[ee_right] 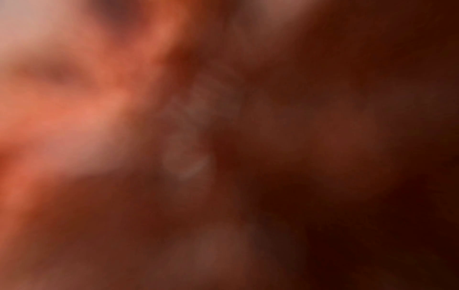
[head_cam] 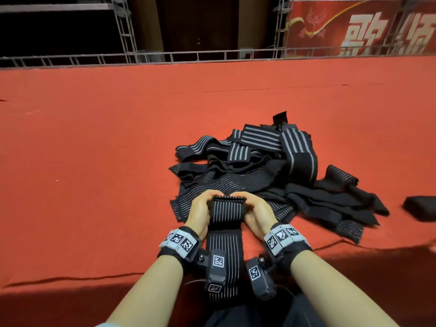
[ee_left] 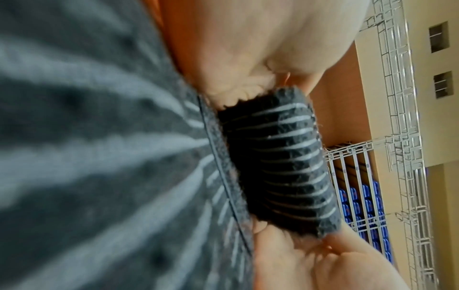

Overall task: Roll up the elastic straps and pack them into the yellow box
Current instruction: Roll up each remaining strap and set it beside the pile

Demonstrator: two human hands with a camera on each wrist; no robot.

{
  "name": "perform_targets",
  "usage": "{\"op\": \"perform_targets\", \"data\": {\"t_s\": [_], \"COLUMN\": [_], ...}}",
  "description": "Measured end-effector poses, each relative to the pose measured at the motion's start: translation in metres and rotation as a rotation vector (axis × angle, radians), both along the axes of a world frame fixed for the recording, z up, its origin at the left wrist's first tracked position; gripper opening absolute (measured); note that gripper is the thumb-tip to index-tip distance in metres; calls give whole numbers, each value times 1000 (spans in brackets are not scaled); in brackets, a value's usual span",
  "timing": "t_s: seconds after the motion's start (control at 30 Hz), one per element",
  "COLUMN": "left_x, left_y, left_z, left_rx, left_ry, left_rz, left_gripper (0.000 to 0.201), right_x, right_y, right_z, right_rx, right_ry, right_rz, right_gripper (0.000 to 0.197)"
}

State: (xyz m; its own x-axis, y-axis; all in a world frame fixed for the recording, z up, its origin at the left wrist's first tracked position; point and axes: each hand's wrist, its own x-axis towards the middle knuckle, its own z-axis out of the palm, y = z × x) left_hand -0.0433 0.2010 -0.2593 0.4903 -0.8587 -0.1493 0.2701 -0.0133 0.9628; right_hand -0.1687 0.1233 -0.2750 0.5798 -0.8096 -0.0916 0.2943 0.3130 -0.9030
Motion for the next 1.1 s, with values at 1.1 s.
{"op": "perform_targets", "data": {"t_s": [1.1], "left_x": [-4], "left_y": [12], "left_z": [-13], "left_rx": [-155], "left_ry": [-277], "left_rz": [-27], "left_gripper": [27], "right_x": [-9], "right_y": [10], "right_z": [5], "right_rx": [-76], "right_ry": [-23], "right_rz": [13], "right_gripper": [40]}}
